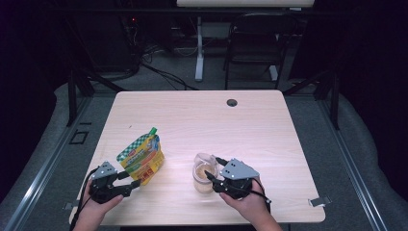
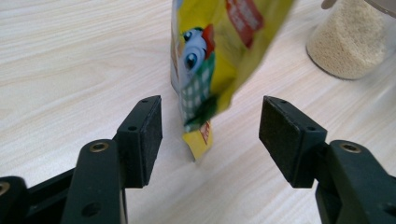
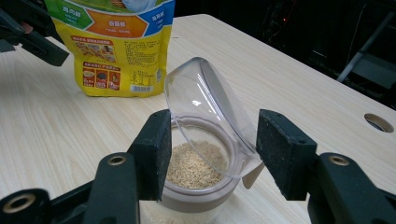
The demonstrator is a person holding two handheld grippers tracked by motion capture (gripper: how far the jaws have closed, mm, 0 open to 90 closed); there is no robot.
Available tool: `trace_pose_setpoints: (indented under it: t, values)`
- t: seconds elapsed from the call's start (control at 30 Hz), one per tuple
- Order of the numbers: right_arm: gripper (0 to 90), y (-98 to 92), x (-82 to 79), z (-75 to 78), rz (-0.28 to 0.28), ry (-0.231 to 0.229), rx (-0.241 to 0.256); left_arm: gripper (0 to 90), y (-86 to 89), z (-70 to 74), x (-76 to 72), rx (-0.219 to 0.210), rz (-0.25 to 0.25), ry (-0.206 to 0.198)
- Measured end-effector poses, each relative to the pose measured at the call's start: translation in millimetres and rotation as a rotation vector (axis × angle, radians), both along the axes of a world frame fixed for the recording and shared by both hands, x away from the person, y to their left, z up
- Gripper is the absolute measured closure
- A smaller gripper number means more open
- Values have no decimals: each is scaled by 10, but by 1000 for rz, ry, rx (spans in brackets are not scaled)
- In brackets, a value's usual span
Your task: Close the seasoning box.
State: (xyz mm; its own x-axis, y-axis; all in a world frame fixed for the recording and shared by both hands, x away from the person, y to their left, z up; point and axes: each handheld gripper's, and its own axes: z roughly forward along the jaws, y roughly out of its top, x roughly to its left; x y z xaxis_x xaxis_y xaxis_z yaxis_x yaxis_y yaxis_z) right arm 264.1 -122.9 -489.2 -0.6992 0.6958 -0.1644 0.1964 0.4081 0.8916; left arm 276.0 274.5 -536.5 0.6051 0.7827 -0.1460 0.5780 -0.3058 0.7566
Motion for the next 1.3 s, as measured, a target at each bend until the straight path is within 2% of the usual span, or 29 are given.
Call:
trace_pose_setpoints:
  t: [0.2, 0.53, 0.73, 1.0, 1.23, 1.27, 1.3]
  values:
    - [453, 2, -15, -10, 0, -4, 3, 415, -33, 36, -105, -1, -21, -19]
    - [443, -2, -32, -29, 2, -10, 11, 492, -53, 13, -171, 11, -45, -11]
    - [441, -3, -35, -33, 3, -11, 10, 492, -66, 46, -243, 18, -40, -15]
    - [440, 3, -41, -39, 6, -8, 12, 493, -70, 58, -373, 25, -67, -13]
    - [440, 8, -43, -44, 10, -7, 15, 500, -171, 68, -381, 12, -95, -21]
    - [440, 8, -44, -44, 10, -7, 15, 501, -183, 69, -380, 21, -95, -28]
    - [440, 7, -45, -45, 10, -6, 15, 501, -204, 65, -380, 8, -101, -25]
